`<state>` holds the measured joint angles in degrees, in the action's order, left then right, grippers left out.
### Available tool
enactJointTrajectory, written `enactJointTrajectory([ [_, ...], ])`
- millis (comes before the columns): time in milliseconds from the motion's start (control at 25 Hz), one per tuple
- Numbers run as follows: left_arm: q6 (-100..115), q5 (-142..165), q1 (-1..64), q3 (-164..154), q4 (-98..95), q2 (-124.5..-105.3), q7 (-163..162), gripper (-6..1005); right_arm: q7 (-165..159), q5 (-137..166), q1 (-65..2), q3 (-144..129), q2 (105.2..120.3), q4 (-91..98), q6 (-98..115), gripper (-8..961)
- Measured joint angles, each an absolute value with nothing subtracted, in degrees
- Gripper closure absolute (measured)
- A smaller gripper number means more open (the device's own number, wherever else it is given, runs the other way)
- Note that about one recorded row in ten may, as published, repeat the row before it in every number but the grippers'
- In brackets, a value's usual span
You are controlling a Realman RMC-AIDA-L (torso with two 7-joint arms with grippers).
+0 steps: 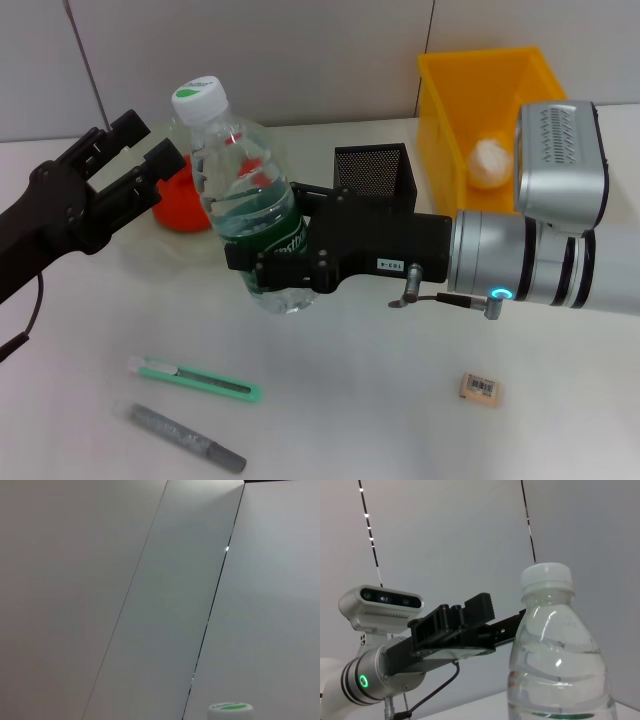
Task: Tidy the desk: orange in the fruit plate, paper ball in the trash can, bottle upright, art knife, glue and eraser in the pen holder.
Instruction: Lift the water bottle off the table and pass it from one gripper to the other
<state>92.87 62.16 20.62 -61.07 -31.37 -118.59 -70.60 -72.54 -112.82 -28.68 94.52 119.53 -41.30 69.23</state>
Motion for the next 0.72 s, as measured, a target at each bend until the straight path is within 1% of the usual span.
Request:
enactJointTrajectory([
  [400,90.0,64.9,20.8,-61.1,-31.9,-118.45,-70.5,218,-77.6,-107.1,-29.7,94.4,119.33,-43.2,66.2,194],
  [720,88.8,65.1,21.0,-61.1,-31.9,-118.47,-70.5,218,-85.3,-95.5,-27.8,94.4,119.30,-51.5,63.8,194],
])
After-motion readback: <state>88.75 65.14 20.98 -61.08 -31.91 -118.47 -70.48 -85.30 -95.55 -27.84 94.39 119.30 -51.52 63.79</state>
